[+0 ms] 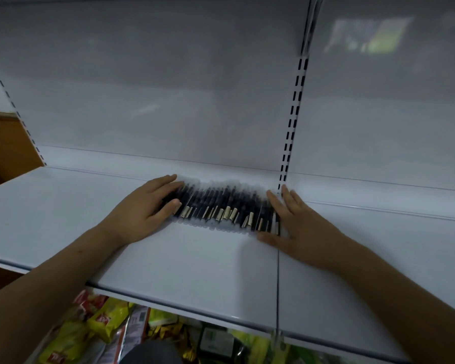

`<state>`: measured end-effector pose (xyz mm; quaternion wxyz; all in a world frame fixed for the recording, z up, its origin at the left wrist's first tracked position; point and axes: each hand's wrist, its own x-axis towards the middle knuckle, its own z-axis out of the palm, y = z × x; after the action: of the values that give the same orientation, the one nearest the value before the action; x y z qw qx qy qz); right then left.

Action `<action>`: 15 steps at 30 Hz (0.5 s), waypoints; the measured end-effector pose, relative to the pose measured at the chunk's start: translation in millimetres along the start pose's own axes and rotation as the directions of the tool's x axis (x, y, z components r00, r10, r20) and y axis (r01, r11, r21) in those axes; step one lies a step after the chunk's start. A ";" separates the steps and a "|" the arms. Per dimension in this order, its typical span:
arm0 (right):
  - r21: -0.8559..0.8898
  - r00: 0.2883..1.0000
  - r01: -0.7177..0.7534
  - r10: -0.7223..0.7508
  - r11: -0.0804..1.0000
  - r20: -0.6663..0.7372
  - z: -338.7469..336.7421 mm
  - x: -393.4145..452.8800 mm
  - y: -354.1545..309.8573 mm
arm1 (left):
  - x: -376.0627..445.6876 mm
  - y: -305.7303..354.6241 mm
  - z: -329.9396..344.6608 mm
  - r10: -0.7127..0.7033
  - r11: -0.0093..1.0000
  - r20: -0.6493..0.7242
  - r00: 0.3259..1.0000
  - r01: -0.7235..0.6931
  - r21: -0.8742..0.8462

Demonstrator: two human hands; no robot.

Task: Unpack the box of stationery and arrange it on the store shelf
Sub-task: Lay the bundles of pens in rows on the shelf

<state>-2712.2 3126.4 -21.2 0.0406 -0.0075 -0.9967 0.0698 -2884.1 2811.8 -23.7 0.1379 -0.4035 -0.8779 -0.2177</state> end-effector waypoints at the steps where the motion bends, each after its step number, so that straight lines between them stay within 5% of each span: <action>1: 0.015 1.000 -0.002 0.001 1.000 0.029 3.3 -3.6 2.8 | -0.4 6.3 1.1 0.006 1.000 -0.003 1.000 -0.006 -0.005; 9: -0.012 0.999 0.021 -0.021 1.000 0.029 17.6 12.0 2.4 | 30.8 95.7 29.0 0.289 0.955 0.140 0.947 -0.295 0.025; 15: -0.005 0.997 -0.016 0.016 1.000 0.082 13.7 14.8 -9.5 | 40.7 88.3 42.6 0.302 0.950 0.276 0.912 -0.313 -0.004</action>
<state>-2728.2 3115.3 -32.3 -0.0008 -0.0126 -0.9976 0.0682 -2845.0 2910.4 -19.6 0.0561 -0.5599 -0.8182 -0.1175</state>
